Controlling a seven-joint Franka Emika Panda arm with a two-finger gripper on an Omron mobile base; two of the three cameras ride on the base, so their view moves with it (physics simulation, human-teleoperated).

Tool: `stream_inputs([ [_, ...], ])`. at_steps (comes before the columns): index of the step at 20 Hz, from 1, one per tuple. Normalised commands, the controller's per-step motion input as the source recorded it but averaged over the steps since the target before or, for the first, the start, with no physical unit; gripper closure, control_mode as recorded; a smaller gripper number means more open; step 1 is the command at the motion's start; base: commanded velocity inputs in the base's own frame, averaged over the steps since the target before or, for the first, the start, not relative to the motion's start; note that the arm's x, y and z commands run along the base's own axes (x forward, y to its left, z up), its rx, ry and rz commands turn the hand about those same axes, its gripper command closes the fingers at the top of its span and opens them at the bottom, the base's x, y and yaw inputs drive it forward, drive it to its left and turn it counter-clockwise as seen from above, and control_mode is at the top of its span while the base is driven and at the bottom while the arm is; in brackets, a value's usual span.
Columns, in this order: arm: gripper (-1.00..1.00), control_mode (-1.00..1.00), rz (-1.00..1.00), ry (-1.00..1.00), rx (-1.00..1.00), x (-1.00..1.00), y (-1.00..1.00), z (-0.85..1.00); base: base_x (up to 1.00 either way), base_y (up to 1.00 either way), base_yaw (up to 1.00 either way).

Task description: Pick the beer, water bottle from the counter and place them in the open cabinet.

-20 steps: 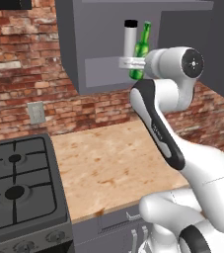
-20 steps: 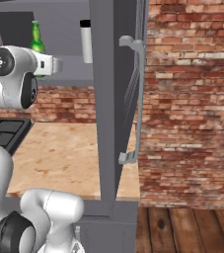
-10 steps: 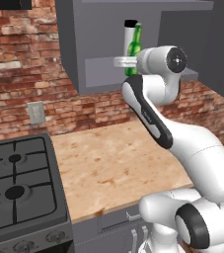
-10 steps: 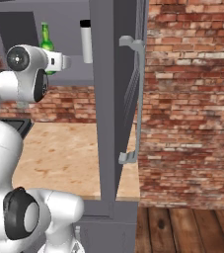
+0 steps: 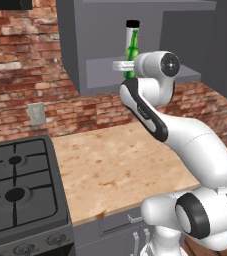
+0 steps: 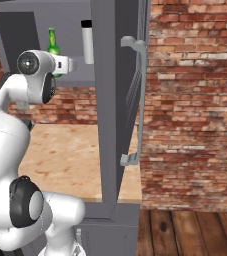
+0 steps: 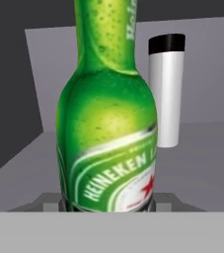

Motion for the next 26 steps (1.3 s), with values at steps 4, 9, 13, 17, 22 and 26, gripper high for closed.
stream_inputs([
  [4, 1.0, -1.0, 0.0, 0.0, -0.06, 0.05, 0.0, -0.22, 0.0, 0.0, 0.0],
  [9, 1.0, -1.0, 0.0, 0.0, -0.06, 0.04, 0.0, -0.23, 0.0, 0.0, 0.0],
  [13, 1.0, -1.0, 0.0, 0.0, -0.03, 0.01, 0.0, -0.2, 0.0, 0.0, 0.0],
  [17, 1.0, -1.0, 0.0, 0.0, -0.01, 0.03, 0.0, -0.27, 0.0, 0.0, 0.0],
  [22, 1.0, -1.0, 0.0, 0.0, 0.0, 0.06, -0.06, -0.43, 0.0, 0.0, 0.0],
  [26, 1.0, -1.0, 0.0, -0.04, 0.0, 0.0, -0.06, -0.36, 0.0, 0.0, 0.0],
])
